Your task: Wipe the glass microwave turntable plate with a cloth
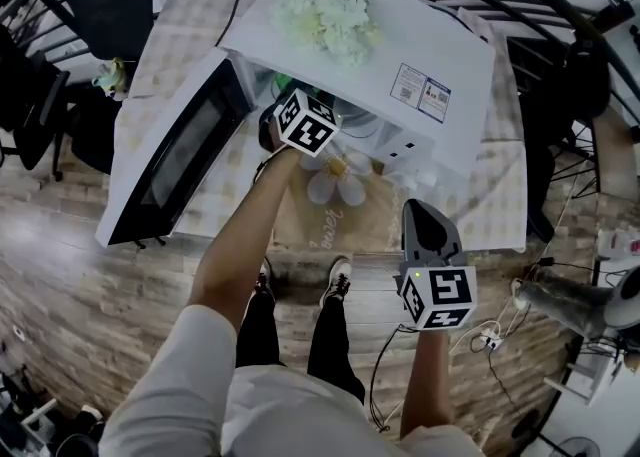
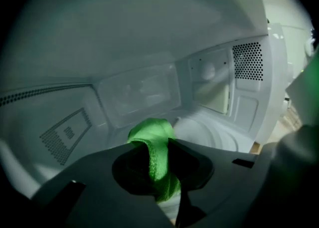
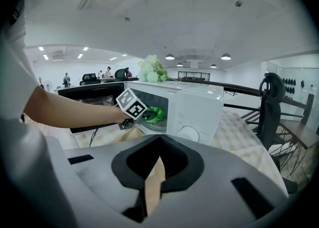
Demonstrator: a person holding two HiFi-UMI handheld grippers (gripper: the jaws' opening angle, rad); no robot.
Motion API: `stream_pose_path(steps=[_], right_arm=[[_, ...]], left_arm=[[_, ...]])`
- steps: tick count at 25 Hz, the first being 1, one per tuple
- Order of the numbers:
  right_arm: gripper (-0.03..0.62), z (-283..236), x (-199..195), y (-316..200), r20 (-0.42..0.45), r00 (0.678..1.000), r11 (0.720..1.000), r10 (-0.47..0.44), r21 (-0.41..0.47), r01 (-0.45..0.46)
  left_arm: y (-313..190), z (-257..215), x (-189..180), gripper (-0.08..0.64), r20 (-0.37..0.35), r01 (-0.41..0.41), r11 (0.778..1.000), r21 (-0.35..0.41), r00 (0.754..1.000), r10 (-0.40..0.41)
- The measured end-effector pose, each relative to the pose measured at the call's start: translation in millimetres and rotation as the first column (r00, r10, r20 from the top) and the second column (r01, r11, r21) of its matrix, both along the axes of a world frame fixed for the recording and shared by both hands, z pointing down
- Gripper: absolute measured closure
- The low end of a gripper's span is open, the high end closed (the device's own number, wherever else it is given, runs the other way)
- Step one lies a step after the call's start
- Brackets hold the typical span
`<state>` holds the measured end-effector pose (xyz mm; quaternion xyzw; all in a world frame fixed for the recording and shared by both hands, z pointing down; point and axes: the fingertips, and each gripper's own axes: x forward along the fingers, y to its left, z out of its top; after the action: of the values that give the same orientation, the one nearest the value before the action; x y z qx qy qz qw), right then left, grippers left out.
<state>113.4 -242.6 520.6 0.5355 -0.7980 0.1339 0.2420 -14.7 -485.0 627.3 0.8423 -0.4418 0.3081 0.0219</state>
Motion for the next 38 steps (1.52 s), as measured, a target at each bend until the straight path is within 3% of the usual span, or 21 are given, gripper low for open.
stream_pose_path(steps=[4, 7, 10, 17, 22, 27, 32, 35, 38], right_arm=[[0.58, -1, 6, 6, 0.0, 1.0, 1.0, 0.015, -0.005, -0.015], [0.58, -4, 7, 9, -0.002, 1.0, 1.0, 0.021, 0.0, -0.021], [0.58, -10, 9, 11, -0.005, 1.0, 1.0, 0.026, 0.005, -0.026], [0.578, -48, 0, 11, -0.014, 1.0, 0.999, 0.011, 0.048, -0.01], [0.578, -93, -9, 11, -0.022, 1.0, 0.994, 0.013, 0.105, -0.011], [0.579, -147, -21, -5, -0.041, 0.999, 0.977, -0.004, 0.211, 0.013], [0.58, -201, -35, 3, -0.077, 0.997, 0.954, -0.021, 0.297, 0.043], [0.58, -228, -47, -8, -0.087, 0.995, 0.932, -0.043, 0.355, 0.072], [0.58, -253, -60, -12, -0.098, 0.993, 0.905, -0.067, 0.412, 0.101]], left_arm=[[16, -2, 41, 0.479, -0.019, -0.105, 0.994, -0.026, 0.994, 0.105], [35, -2, 75, 0.479, -0.047, -0.209, 0.977, -0.043, 0.977, 0.207], [52, -3, 91, 0.48, -0.083, -0.261, 0.962, -0.075, 0.964, 0.254], [98, -9, 70, 0.48, -0.235, -0.266, 0.943, -0.198, 0.947, 0.218], [144, -28, 26, 0.48, -0.269, -0.212, 0.949, -0.235, 0.952, 0.147], [170, -96, -23, 0.479, -0.304, -0.156, 0.978, -0.141, 0.947, 0.107], [204, -184, -70, 0.479, -0.382, -0.06, 0.998, -0.027, 0.923, 0.045], [198, -240, -97, 0.479, -0.376, 0.003, 0.995, 0.096, 0.926, 0.034], [200, -291, -120, 0.479, -0.367, 0.047, 0.979, 0.199, 0.93, 0.03]])
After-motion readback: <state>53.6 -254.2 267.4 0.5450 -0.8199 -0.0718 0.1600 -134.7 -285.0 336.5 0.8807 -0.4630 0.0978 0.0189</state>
